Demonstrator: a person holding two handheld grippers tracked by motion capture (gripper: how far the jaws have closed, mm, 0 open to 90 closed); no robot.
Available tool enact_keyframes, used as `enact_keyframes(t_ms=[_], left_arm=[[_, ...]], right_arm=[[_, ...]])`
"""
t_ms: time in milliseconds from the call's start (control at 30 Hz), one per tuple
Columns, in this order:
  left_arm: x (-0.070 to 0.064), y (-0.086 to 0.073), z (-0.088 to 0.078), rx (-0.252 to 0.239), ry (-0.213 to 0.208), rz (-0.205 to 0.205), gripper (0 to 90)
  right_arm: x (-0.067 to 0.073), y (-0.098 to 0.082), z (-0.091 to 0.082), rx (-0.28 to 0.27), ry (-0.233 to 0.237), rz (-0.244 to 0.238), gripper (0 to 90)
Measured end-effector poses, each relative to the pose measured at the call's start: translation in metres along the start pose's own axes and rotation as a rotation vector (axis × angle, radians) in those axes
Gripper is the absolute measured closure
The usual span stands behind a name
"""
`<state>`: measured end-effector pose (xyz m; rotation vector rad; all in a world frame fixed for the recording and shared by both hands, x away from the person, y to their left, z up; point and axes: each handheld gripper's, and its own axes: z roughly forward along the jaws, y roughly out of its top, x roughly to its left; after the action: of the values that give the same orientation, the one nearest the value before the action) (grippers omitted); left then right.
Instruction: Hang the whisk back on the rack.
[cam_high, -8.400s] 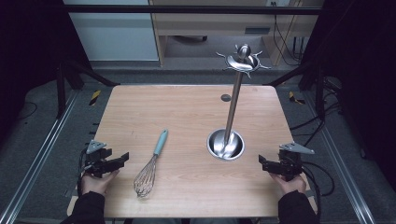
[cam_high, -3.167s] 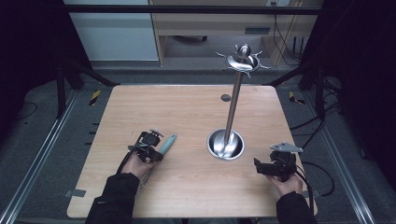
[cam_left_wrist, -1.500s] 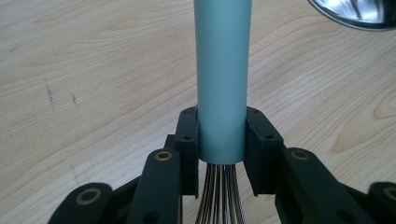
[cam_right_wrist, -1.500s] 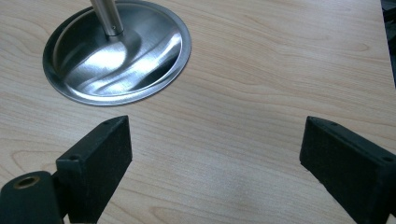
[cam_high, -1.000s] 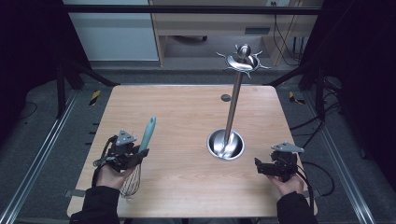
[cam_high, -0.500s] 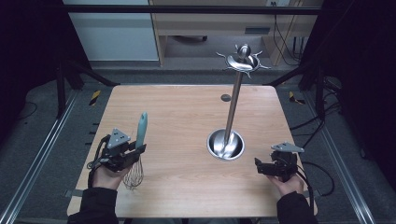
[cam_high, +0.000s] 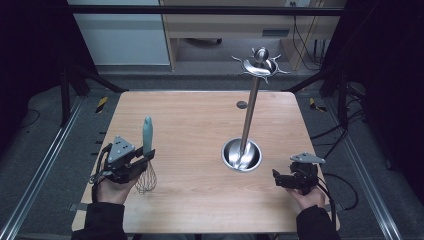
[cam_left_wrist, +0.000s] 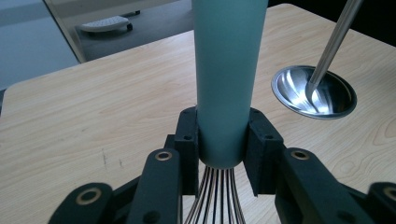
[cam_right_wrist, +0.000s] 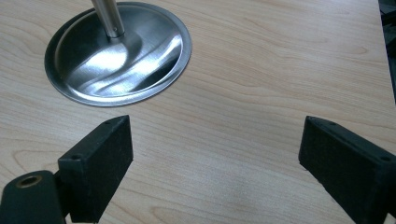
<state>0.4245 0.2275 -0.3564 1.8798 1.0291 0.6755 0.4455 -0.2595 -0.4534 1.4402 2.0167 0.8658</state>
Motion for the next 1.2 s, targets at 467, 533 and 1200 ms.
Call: enact_keyframes(t_ms=[467, 533, 1200], left_arm=[[-0.006, 0.025, -0.005, -0.073, -0.031, 0.011, 68.8], [-0.008, 0.028, -0.003, -0.072, -0.037, 0.021, 68.8], [-0.032, 0.060, 0.018, -0.110, -0.127, 0.028, 68.8]], right_arm=[[0.000, 0.000, -0.001, -0.016, -0.002, 0.003, 10.8], [-0.001, 0.000, -0.001, -0.016, -0.005, 0.002, 10.8], [-0.002, 0.000, -0.001, -0.020, -0.009, 0.006, 10.8]])
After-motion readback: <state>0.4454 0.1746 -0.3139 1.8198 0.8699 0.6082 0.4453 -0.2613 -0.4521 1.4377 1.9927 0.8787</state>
